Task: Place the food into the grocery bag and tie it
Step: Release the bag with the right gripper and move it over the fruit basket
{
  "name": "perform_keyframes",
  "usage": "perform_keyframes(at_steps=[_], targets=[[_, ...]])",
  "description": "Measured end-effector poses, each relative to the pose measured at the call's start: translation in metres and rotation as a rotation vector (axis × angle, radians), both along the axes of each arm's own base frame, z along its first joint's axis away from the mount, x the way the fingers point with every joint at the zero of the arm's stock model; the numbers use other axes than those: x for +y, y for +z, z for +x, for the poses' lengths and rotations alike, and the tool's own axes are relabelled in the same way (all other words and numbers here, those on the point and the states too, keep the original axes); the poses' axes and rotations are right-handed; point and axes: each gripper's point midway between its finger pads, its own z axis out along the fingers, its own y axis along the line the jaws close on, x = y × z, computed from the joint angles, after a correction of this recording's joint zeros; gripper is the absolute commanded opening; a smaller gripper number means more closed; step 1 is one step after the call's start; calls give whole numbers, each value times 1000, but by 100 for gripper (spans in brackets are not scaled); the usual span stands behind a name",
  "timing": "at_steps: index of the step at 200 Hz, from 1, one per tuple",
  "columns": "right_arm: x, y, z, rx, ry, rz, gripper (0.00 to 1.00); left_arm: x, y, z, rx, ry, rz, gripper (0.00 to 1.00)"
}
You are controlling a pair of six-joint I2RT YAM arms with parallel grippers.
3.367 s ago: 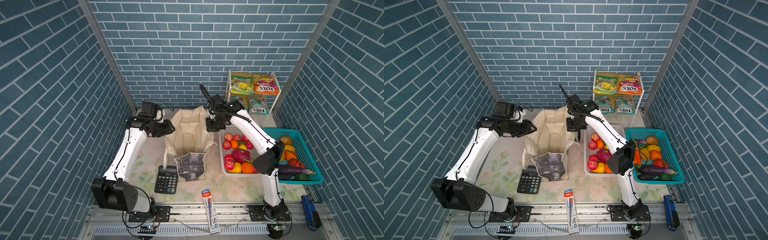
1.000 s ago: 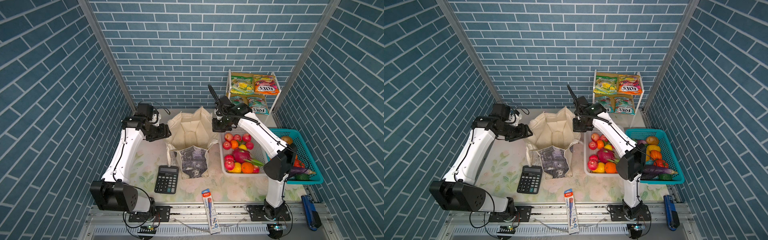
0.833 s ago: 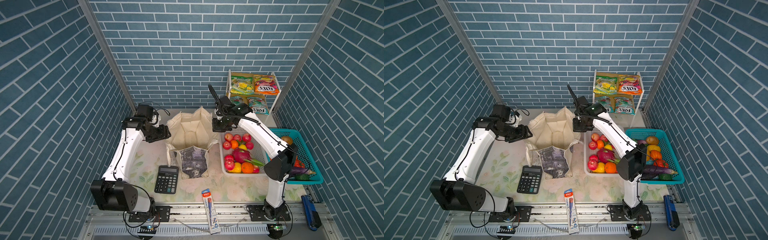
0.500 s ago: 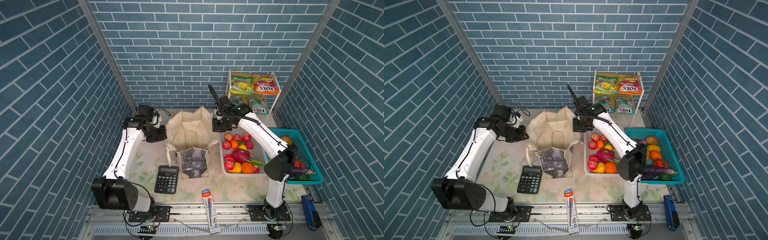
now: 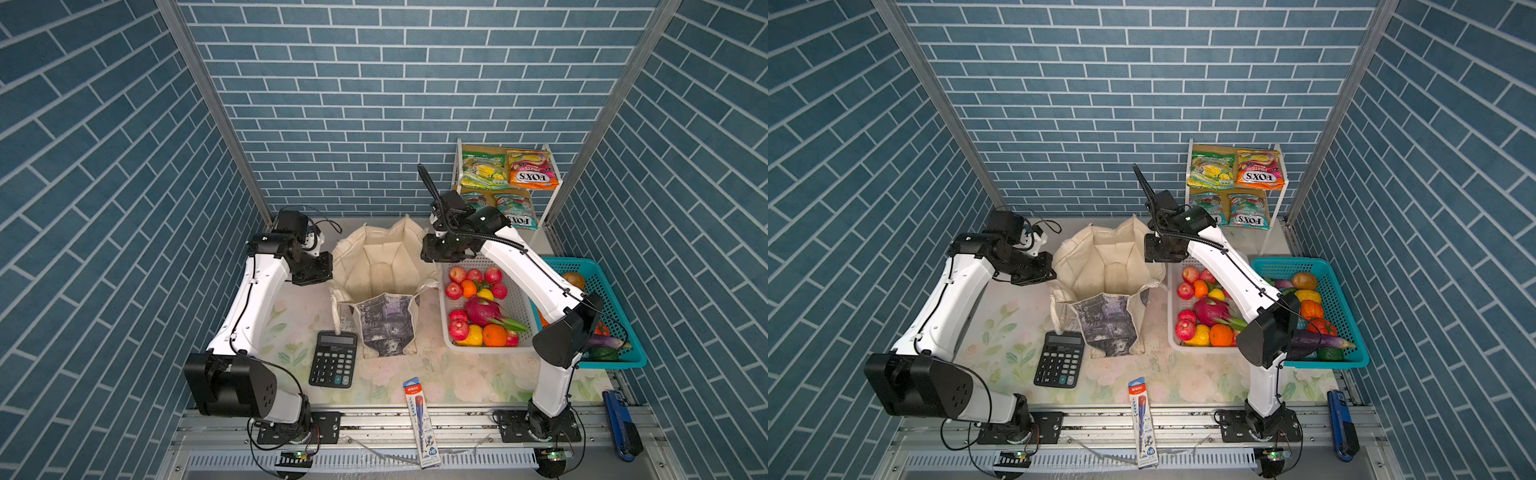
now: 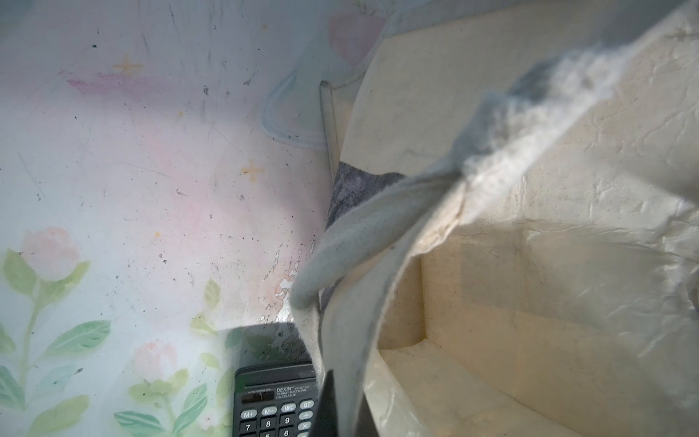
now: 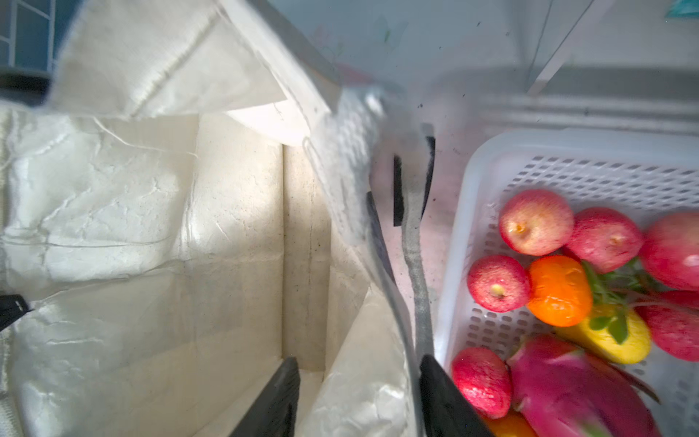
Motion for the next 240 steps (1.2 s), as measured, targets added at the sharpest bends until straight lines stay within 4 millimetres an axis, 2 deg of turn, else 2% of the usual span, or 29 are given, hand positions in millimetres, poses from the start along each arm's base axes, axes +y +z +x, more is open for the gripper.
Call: perform_keyframes(at_steps=[15, 36, 56, 72, 87, 100, 115, 150, 179, 240], targets=[[-12, 23, 0, -59, -24, -9, 71, 0, -2, 1, 6, -9, 7, 0], [-29, 62, -1, -152, -69, -9, 72, 1, -5, 1, 14, -19, 17, 0], [-53, 97, -9, -229, -119, -23, 72, 2, -5, 1, 15, -26, 22, 0], [-75, 112, -22, -260, -149, -48, 71, 1, -4, 1, 11, -31, 23, 0], [-96, 114, -35, -268, -165, -86, 69, 1, -3, 1, 8, -35, 24, 0], [-115, 106, -50, -247, -170, -131, 68, 1, -3, 1, 6, -39, 25, 0], [-133, 86, -67, -200, -173, -180, 66, 1, -3, 1, 5, -42, 26, 0], [-155, 22, -103, -39, -189, -242, 63, 1, -3, 1, 4, -45, 27, 0], [-163, -16, -121, 51, -269, -222, 61, 1, -3, 1, 4, -45, 27, 0], [-152, -58, -130, 177, -479, -117, 63, 1, -3, 1, 4, -45, 27, 0]])
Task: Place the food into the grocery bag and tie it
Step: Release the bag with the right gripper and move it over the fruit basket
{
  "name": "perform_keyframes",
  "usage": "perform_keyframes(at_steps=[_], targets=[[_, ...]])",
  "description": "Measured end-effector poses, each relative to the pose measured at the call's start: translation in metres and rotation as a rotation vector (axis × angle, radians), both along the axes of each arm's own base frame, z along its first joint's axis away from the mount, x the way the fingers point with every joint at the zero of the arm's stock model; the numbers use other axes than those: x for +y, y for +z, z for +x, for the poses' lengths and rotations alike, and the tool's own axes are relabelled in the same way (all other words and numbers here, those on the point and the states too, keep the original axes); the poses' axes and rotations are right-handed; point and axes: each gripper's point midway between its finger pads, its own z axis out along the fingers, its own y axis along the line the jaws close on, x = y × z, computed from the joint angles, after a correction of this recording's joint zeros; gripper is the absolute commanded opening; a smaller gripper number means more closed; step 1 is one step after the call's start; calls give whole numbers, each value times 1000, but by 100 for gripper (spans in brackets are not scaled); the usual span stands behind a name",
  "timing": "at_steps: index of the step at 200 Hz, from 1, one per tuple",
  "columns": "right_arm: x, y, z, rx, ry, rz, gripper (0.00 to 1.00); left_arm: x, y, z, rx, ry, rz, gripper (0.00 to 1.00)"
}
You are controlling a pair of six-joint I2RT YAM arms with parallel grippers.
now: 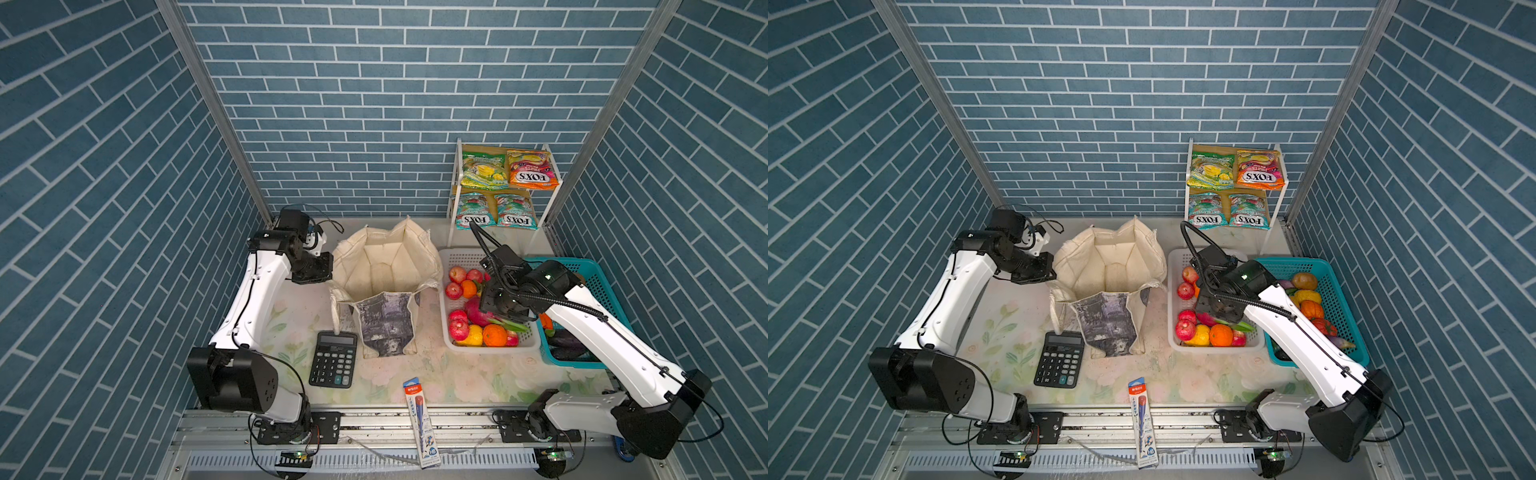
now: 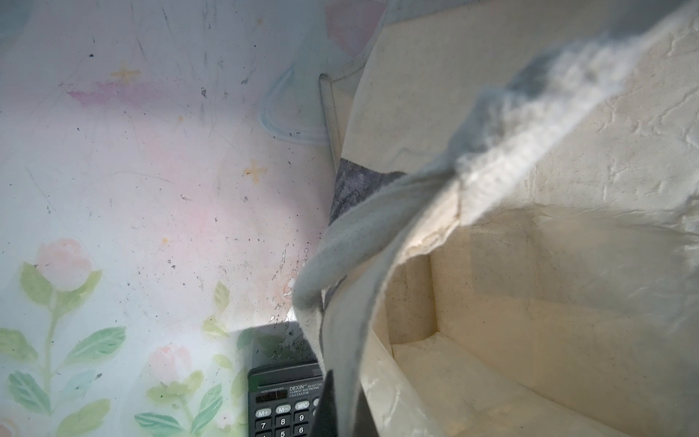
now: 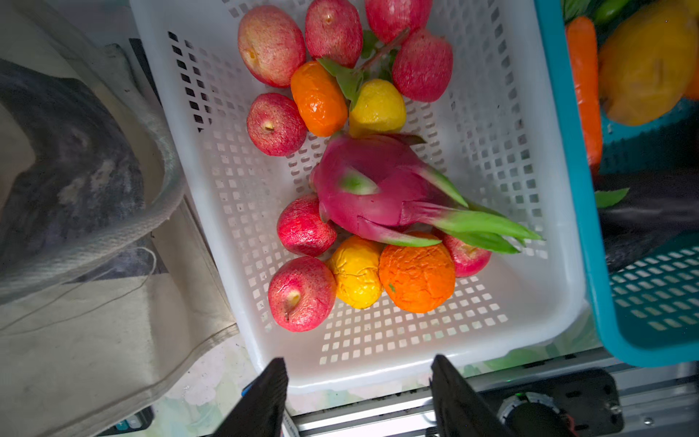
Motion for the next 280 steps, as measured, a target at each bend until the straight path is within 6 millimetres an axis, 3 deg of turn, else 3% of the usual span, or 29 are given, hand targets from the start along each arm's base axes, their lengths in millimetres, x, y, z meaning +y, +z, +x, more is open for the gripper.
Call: perform_keyframes(at_steps=[44, 95, 162, 280], targets=[[10, -32, -10, 71, -207, 84, 66, 0, 0, 0, 0, 0, 1, 0], [26, -37, -8, 64, -350, 149, 77, 1, 0, 0, -1, 1, 5, 0], [50, -57, 5, 73, -409, 172, 78, 1, 0, 0, -3, 1, 8, 0], [56, -95, -2, 137, -452, 175, 76, 1, 1, -1, -7, 1, 9, 0]])
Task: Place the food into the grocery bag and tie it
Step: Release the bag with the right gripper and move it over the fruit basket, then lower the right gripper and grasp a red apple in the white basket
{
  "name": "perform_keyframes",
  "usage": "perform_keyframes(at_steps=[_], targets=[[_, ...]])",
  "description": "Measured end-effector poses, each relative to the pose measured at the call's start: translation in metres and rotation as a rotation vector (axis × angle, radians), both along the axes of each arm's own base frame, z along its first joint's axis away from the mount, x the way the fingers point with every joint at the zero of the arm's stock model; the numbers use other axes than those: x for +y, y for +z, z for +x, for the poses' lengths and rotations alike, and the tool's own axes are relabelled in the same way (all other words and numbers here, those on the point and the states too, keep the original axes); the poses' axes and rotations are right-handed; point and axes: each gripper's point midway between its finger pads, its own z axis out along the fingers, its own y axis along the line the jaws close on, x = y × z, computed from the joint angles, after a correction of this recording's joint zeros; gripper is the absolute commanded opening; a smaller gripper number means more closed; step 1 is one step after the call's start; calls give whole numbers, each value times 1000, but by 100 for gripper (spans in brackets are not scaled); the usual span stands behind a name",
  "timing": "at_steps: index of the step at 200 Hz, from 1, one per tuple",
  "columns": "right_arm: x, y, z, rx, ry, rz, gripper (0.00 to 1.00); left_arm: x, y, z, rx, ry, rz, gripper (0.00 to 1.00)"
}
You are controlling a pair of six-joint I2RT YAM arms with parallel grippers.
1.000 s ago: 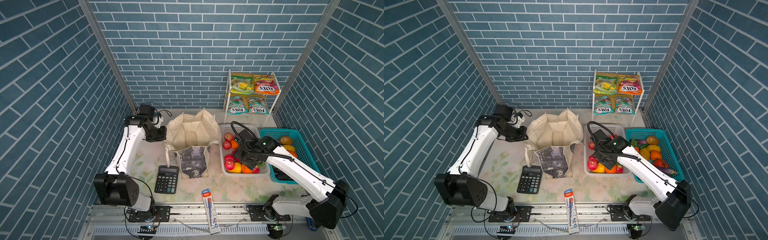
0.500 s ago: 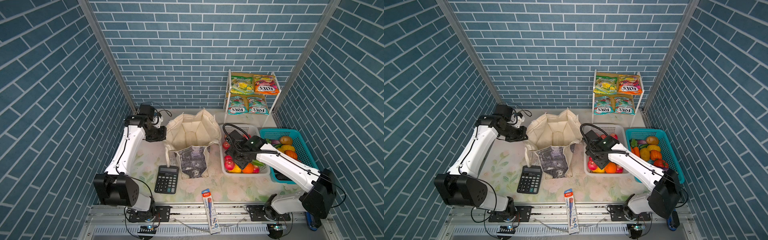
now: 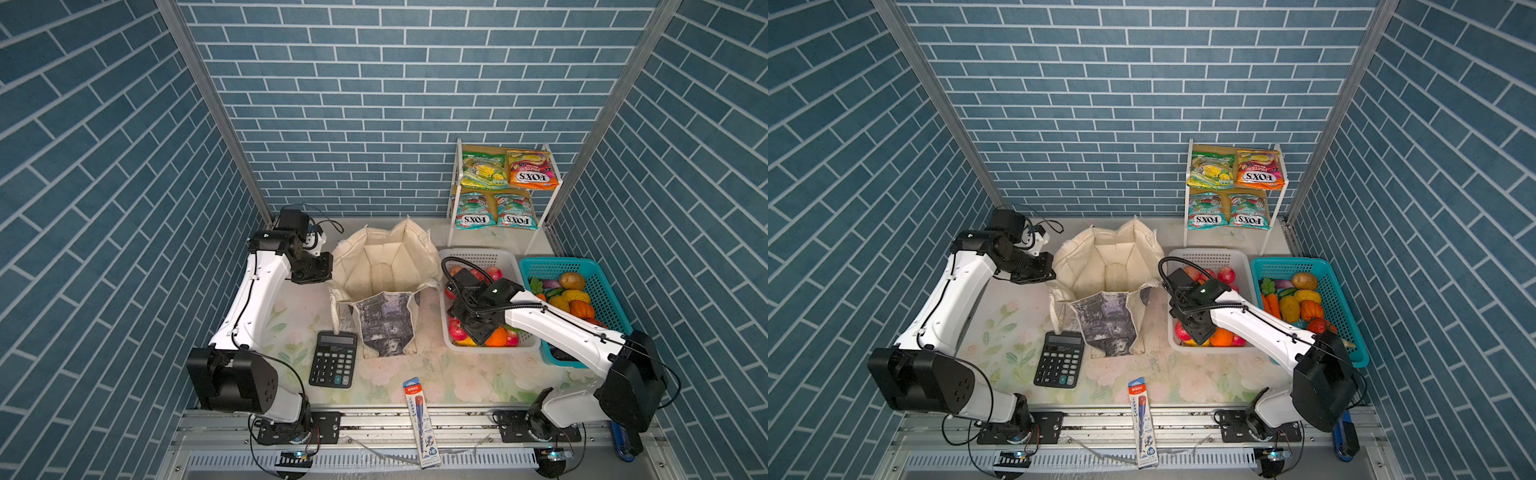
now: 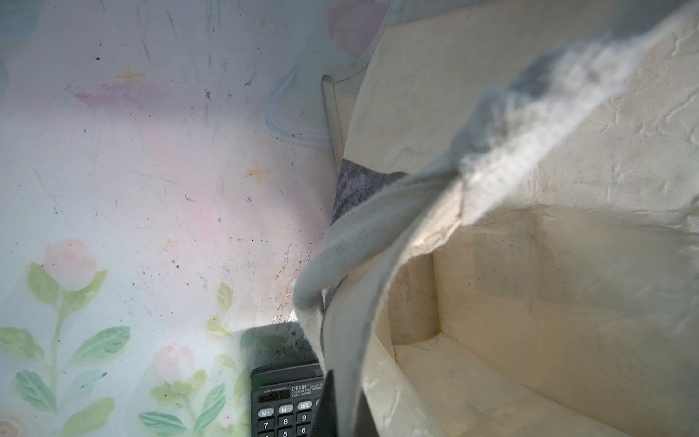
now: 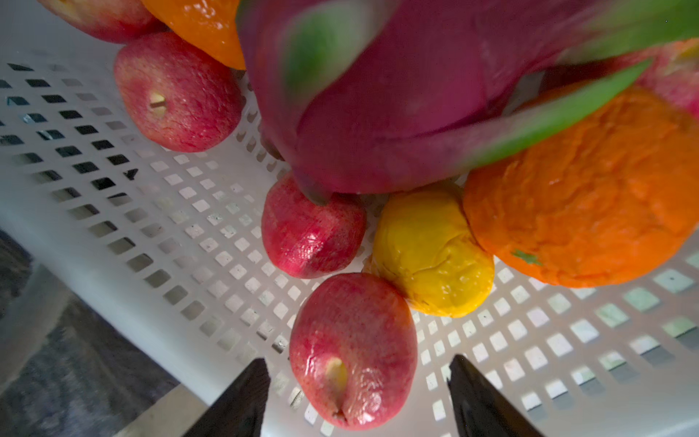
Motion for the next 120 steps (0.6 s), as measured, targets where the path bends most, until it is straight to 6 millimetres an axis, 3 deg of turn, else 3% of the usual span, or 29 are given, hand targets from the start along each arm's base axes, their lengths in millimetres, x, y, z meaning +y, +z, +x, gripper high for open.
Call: perform_keyframes(at_steps=[71, 120], targets=[[13, -8, -4, 21, 14, 22, 76, 0, 1, 0, -5, 0, 0, 0], [13, -22, -6, 44, 0, 8, 70, 0, 1, 0, -5, 0, 0, 0]])
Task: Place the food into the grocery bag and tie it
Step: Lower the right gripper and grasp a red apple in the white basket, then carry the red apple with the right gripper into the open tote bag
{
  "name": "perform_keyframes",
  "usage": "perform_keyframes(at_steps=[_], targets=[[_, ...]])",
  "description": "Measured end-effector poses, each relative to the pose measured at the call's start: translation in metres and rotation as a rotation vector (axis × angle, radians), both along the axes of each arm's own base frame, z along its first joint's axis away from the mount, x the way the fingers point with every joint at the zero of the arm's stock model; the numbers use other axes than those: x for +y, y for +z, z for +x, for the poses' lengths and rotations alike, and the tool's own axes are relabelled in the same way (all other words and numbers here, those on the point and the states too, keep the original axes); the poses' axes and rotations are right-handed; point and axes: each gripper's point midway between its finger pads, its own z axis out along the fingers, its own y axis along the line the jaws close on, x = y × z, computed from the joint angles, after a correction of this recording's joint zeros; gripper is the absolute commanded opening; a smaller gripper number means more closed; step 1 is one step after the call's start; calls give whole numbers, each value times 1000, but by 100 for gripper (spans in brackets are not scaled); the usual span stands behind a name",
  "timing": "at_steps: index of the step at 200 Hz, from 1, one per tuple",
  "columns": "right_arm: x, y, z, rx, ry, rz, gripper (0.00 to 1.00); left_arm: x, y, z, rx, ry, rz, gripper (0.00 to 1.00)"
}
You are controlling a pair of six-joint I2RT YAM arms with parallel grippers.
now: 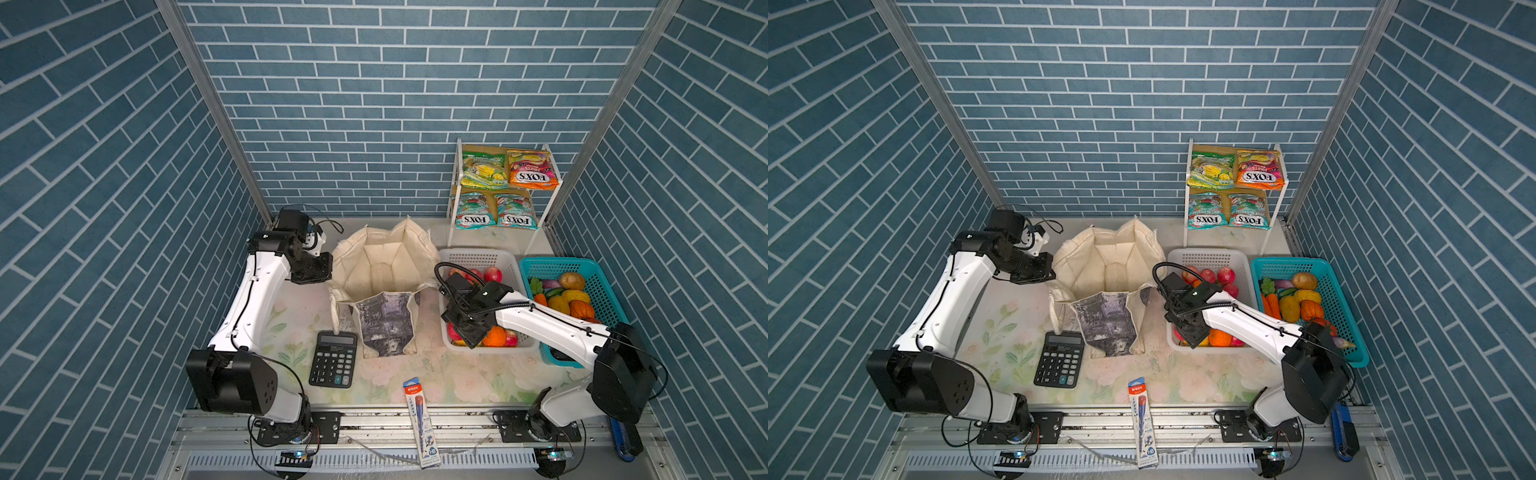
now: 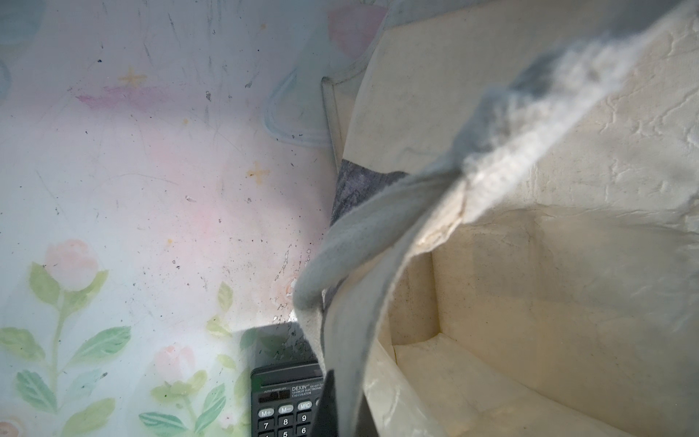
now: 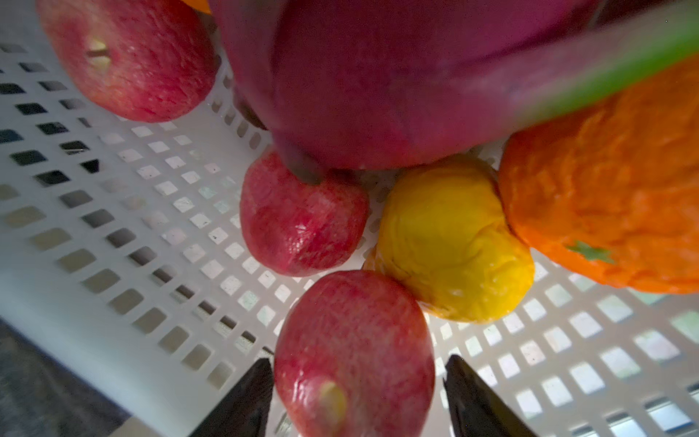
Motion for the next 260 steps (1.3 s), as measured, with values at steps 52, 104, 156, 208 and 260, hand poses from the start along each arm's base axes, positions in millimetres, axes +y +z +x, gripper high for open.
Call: perform_keyframes(at_steps=[52, 104, 156, 208, 260], targets=[[1, -6, 1, -6, -13, 6, 63, 0, 0, 0, -1, 1, 2, 0], [1, -8, 2, -14, -17, 9, 51, 1, 0, 0, -1, 1, 3, 0], [-4, -2, 2, -52, -24, 20, 44, 1, 0, 0, -1, 2, 5, 0], [-22, 75, 20, -225, -18, -18, 43, 1, 0, 0, -1, 2, 5, 0], [-6, 230, 64, -533, 178, -22, 43, 1, 0, 0, -2, 2, 4, 0]])
